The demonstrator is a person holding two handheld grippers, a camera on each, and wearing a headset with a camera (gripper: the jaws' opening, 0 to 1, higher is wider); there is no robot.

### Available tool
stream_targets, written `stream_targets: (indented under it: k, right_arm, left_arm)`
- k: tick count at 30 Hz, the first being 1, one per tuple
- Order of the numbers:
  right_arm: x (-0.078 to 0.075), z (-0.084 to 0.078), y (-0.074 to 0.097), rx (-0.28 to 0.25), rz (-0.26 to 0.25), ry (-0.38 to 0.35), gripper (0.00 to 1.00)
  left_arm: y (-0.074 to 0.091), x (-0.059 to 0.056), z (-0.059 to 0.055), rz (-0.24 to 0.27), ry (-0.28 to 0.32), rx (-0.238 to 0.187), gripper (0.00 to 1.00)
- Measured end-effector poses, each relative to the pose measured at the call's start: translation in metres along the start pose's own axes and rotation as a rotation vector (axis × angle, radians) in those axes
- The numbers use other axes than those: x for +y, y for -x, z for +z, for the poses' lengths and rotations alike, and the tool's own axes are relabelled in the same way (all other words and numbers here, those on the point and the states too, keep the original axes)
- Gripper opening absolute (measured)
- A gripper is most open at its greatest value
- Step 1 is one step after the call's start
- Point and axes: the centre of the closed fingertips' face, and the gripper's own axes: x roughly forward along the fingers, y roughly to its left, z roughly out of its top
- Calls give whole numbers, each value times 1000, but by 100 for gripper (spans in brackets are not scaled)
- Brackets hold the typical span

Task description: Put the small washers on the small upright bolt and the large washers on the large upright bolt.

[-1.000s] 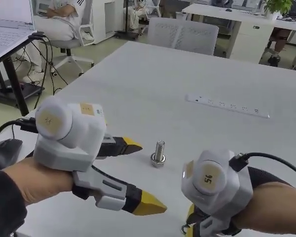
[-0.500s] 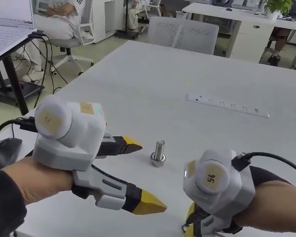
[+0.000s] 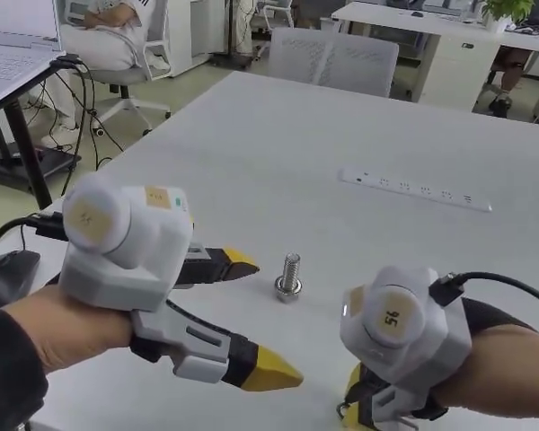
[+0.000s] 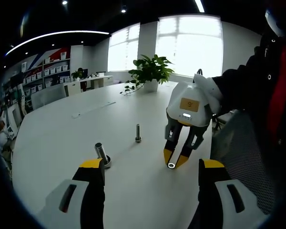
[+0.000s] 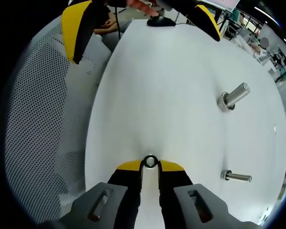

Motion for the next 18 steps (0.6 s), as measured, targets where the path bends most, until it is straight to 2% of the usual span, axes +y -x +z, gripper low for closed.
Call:
stream_targets:
  k: [18]
  right_arm:
    - [-15,-25,10,16,-23,-67,13]
  left_arm:
    - [-5,1,-2,-18,3,17,80]
